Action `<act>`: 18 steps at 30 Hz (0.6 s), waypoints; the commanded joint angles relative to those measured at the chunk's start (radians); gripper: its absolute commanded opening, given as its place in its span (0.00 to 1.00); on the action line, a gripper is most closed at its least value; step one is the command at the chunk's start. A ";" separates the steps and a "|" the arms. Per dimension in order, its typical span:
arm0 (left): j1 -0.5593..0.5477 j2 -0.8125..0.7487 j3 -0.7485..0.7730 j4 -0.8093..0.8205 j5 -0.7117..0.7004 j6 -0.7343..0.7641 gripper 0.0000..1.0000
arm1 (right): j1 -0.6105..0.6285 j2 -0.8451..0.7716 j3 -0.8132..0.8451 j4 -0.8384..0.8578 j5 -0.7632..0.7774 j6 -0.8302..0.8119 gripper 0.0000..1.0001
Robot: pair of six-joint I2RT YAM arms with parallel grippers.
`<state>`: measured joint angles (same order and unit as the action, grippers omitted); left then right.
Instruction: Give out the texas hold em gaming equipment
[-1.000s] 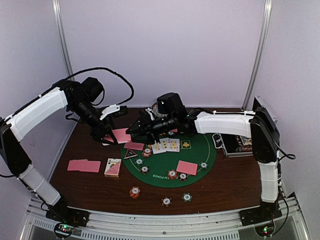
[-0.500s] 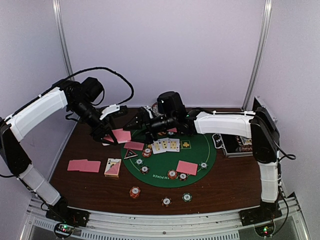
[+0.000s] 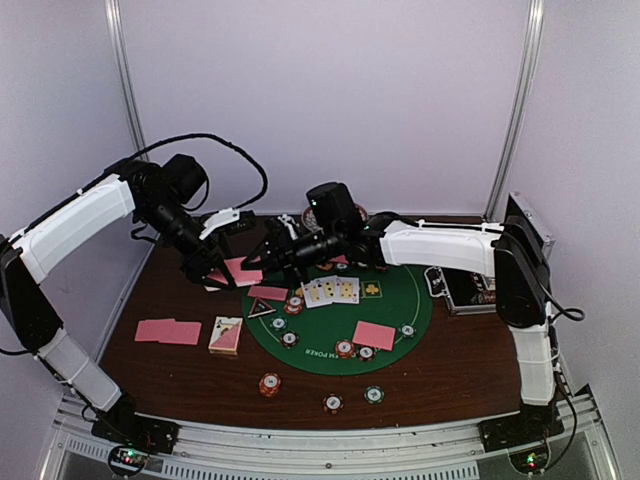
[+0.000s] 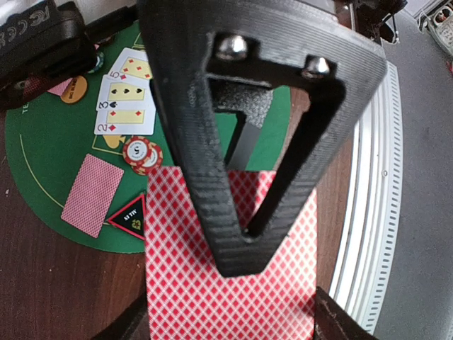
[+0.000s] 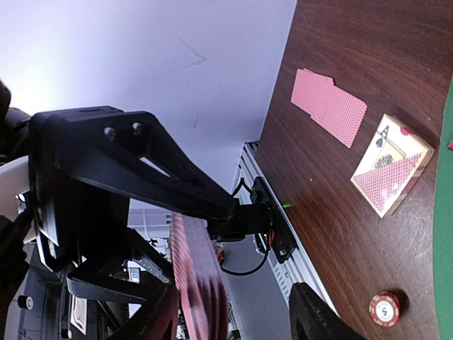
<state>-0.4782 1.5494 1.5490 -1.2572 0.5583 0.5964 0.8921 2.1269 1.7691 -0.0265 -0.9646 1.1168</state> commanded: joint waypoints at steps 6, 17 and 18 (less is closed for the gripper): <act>0.007 -0.013 0.040 0.021 0.027 -0.008 0.00 | -0.027 -0.037 0.015 -0.163 -0.019 -0.132 0.52; 0.007 -0.011 0.038 0.022 0.025 -0.008 0.00 | -0.042 -0.102 -0.042 -0.128 -0.015 -0.112 0.24; 0.007 -0.011 0.037 0.021 0.025 -0.007 0.00 | -0.042 -0.110 -0.049 -0.113 -0.015 -0.100 0.23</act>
<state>-0.4786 1.5497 1.5509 -1.2572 0.5549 0.5953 0.8608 2.0762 1.7515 -0.1444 -0.9867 1.0016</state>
